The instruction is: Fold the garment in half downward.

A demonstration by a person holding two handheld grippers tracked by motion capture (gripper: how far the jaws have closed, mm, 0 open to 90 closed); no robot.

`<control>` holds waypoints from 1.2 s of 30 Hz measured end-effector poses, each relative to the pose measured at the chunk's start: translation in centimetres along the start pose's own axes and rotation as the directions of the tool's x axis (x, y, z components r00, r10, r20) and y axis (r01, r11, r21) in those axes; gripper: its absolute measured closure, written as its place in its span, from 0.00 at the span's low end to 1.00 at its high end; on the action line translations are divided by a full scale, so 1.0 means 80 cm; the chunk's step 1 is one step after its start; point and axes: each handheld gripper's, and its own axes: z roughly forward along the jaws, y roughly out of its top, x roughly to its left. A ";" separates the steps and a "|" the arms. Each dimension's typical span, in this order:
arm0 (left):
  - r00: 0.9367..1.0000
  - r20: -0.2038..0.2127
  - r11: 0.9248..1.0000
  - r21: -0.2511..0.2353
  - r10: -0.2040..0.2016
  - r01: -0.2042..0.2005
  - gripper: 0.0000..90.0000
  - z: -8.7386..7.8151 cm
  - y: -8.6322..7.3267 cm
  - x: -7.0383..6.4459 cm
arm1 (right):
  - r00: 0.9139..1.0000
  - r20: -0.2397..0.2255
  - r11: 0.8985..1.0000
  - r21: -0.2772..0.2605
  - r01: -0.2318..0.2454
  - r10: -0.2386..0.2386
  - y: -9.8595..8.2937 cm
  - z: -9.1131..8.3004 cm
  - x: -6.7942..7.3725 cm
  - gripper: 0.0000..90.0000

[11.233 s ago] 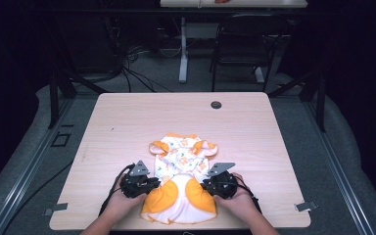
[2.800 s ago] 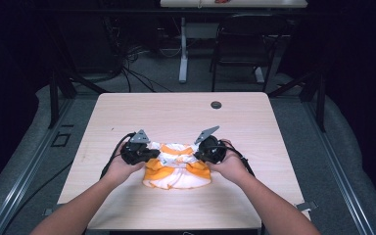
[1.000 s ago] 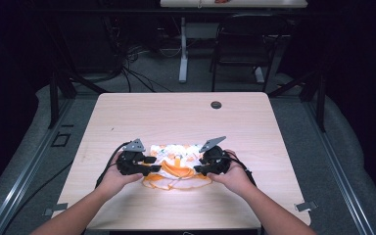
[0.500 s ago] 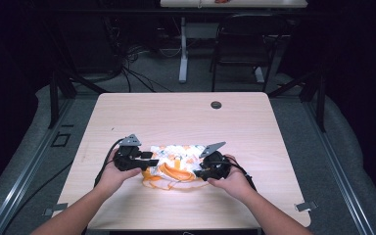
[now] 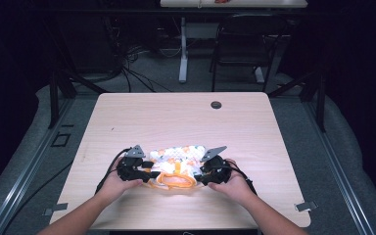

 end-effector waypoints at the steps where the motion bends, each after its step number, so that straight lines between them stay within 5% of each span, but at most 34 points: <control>1: 1.000 -0.005 1.000 0.000 0.004 -0.004 0.49 0.000 -0.002 -0.001 | 1.000 0.001 1.000 -0.003 -0.004 0.004 -0.001 0.000 0.000 0.63; 8: 0.999 -0.014 0.999 0.013 0.030 -0.030 0.45 0.008 -0.019 -0.011 | 1.000 -0.002 1.000 -0.001 0.008 -0.008 -0.009 0.002 0.005 0.61; 18: 0.997 -0.053 0.999 0.018 0.050 -0.049 0.45 0.010 -0.016 -0.013 | 0.999 0.013 1.000 -0.005 0.031 -0.031 -0.011 0.003 0.002 0.62; 36: 0.994 -0.106 1.000 -0.008 -0.026 0.026 0.50 0.031 0.009 0.017 | 0.998 0.047 0.999 -0.013 -0.039 0.040 0.016 0.020 -0.047 0.62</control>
